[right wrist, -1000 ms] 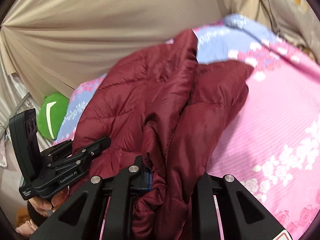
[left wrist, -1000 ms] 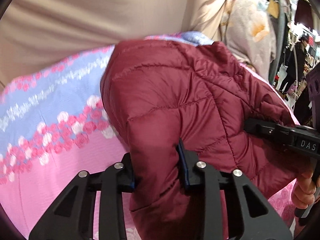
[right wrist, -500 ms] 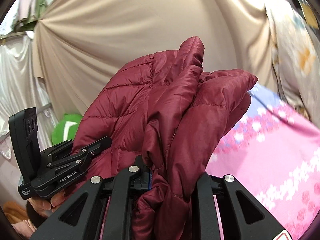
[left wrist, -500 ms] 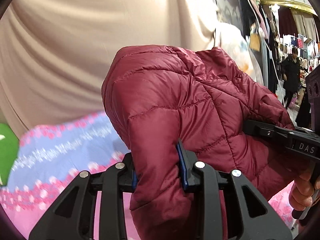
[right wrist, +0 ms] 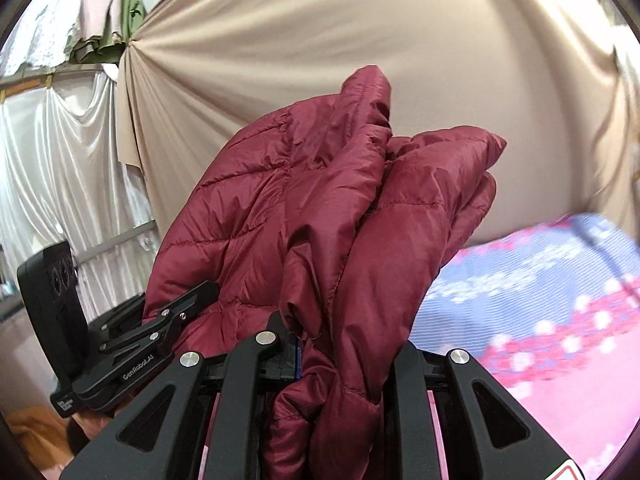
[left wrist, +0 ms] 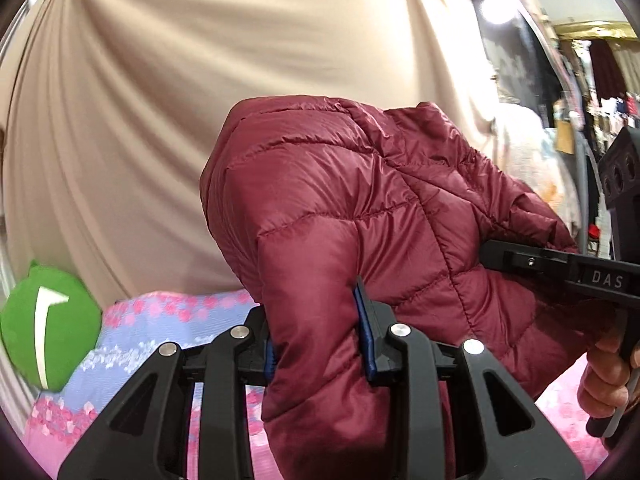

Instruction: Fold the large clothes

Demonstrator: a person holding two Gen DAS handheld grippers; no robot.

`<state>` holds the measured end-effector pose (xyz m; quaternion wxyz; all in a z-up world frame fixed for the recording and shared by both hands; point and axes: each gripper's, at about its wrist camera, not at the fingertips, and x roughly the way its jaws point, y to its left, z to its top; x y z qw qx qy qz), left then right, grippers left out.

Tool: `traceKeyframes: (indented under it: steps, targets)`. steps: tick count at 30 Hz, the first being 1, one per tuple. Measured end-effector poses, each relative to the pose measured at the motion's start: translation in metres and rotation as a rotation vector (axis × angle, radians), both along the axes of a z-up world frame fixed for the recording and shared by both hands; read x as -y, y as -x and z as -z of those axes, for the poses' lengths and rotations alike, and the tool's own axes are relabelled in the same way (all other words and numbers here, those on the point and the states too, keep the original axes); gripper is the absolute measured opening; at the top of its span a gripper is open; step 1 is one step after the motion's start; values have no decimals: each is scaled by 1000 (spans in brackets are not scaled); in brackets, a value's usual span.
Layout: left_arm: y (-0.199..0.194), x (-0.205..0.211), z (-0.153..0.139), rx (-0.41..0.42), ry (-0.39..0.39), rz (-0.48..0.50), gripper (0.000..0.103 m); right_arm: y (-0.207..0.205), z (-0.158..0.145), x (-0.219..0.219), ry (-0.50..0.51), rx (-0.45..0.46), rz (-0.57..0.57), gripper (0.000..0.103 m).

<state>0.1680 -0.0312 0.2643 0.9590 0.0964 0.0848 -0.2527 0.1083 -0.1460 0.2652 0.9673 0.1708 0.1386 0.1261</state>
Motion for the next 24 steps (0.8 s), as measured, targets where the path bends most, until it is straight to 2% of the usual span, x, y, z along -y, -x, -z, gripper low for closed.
traceKeyframes:
  steps: [3,6,9,10,13,15,16,17,19,20,21,24]
  targets:
    - [-35,-17,18,-49,1,-47,29,-42,18,-14,-34,-51,-40,16]
    - [-73,-32,46,-112,2,-87,29,-90,52,-27,-59,-121,-68,16]
    - [-111,-41,82,-194,-2,-113,29,-133,95,-38,-71,-211,-74,16]
    - [-129,-43,102,-244,-10,-123,29,-145,109,-42,-73,-243,-76,16]
    - [-161,-42,152,-361,-53,-147,30,-184,172,-45,-76,-386,-76,17]
    - [-173,-40,186,-406,-99,-175,40,-199,211,-44,-67,-479,-51,24]
    - [-172,-41,196,-393,-104,-186,47,-202,227,-39,-78,-503,-42,35]
    - [-167,-44,201,-381,-92,-173,52,-201,234,-35,-94,-506,-42,42]
    - [-156,-51,196,-377,-93,-169,59,-194,239,-23,-133,-526,-39,47]
    - [-149,-55,190,-373,-94,-173,59,-187,236,-17,-137,-533,-31,47]
    - [-145,-59,185,-370,-96,-176,60,-178,230,-12,-123,-532,-20,47]
    - [-115,-73,167,-380,-75,-140,75,-139,203,0,-43,-477,27,50]
